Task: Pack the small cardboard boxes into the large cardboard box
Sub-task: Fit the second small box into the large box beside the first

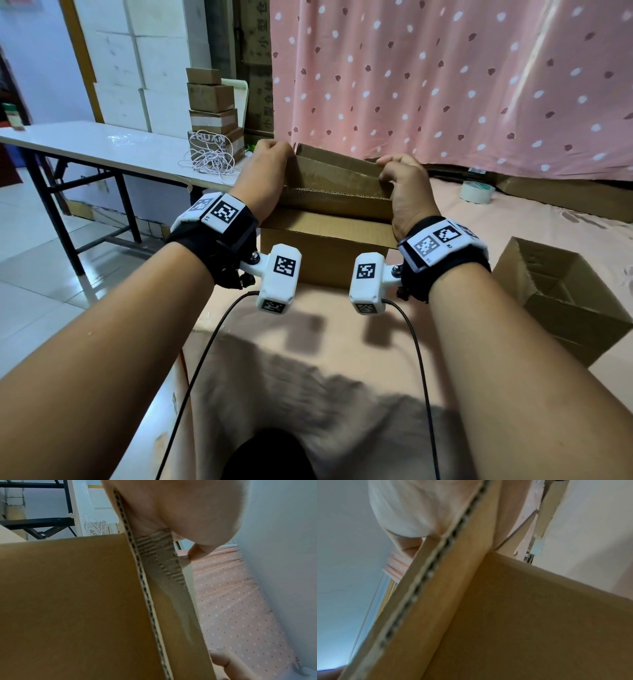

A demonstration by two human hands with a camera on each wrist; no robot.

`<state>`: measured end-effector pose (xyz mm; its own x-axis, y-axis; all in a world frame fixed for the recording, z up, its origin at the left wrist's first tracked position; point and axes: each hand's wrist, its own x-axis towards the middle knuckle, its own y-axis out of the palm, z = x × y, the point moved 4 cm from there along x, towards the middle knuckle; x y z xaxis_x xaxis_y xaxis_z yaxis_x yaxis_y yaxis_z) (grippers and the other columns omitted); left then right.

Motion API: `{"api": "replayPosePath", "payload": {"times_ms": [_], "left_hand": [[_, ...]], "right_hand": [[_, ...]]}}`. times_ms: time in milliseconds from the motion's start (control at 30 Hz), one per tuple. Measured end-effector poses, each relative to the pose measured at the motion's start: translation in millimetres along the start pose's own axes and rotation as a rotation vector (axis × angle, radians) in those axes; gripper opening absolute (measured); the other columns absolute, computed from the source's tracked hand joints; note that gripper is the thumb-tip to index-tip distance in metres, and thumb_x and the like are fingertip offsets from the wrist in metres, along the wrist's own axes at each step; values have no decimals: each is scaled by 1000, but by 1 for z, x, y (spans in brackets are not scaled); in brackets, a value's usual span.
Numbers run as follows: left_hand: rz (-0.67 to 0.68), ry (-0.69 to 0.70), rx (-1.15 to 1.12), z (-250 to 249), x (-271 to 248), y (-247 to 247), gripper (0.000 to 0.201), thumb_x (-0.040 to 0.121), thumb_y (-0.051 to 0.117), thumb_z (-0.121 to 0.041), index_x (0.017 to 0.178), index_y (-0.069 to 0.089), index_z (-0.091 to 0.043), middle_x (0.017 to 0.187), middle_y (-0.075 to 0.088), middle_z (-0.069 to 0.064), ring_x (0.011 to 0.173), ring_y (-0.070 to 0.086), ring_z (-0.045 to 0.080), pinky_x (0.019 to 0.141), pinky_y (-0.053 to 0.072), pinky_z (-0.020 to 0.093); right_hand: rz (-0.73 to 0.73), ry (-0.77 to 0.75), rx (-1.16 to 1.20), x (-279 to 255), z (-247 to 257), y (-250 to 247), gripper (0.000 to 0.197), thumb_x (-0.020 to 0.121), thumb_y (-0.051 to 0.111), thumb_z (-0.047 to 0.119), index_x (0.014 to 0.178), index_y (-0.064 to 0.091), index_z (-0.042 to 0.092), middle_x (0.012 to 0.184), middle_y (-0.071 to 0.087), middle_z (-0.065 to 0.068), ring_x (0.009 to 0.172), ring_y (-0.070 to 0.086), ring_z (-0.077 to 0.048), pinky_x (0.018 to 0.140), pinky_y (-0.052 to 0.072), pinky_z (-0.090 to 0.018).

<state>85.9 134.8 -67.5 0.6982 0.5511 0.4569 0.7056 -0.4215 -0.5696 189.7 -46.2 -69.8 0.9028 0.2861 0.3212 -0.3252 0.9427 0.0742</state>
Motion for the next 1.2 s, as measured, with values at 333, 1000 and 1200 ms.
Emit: {"api": "replayPosePath", "payload": {"times_ms": [333,1000,1200], "left_hand": [[-20,-179,-416,-1,-6,-3,50,97,41,-11,147,40,-15,122,48,3,94,53,9,85,45,32],[-9,-30,-343,2,-10,4,41,88,34,-8,110,65,-25,100,61,4,80,55,18,72,47,35],[-28,-54,-347,2,-7,7,42,84,35,-5,98,73,-14,85,61,1,74,54,19,68,42,31]], "right_hand": [[44,-14,-46,-2,-1,-1,27,67,54,-4,85,64,14,76,57,-2,68,52,-14,61,45,-23],[203,-6,-219,2,4,10,40,64,54,4,95,62,-21,82,52,-7,75,44,-19,64,39,-23],[337,94,-505,17,4,21,71,32,55,17,94,57,-17,88,49,-10,79,43,-25,69,33,-37]]}}
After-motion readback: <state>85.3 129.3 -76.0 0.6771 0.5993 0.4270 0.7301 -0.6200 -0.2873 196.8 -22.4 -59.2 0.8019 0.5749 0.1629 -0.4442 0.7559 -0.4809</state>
